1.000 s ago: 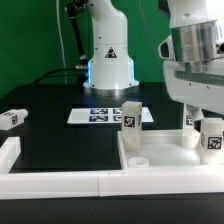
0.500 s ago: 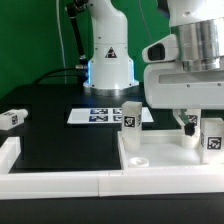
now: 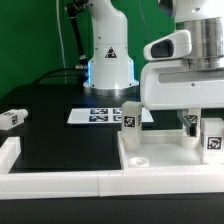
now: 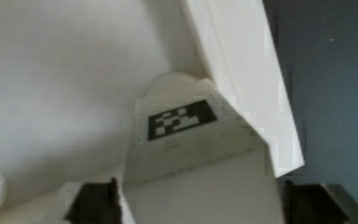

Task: Assemble square table

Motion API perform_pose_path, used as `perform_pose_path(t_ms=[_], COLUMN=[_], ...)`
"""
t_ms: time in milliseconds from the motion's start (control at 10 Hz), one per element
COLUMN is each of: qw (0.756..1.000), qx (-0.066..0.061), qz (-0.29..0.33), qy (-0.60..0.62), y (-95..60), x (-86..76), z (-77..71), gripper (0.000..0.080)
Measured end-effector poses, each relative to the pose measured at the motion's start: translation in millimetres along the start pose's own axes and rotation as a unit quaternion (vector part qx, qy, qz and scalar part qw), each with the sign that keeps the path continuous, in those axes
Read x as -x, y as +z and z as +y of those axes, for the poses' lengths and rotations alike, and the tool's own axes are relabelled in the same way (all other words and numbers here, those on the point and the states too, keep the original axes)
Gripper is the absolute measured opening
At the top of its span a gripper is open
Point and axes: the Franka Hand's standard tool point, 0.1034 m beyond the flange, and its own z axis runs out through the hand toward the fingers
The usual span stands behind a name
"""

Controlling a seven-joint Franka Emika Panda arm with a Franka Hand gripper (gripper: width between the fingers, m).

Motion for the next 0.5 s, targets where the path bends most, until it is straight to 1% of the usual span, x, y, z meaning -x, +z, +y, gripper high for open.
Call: perform_pose_path(t_ms=[100,200,400,500], qw=[0.999,0.998,0.986,0.963], qx=[0.000,0.002,0.002,0.006], qz=[0.001,0.001,0.001,-0.002], qy=[0.047,0.071,0.164,0.271], y=[-0.3,-0.4,-0.1,-0.3], x=[-0.6,-2.0,-2.1,-1.2], z=[0.8,3.3,5.0,6.8], gripper=[0.0399,0.0294,0.0294,0.0294])
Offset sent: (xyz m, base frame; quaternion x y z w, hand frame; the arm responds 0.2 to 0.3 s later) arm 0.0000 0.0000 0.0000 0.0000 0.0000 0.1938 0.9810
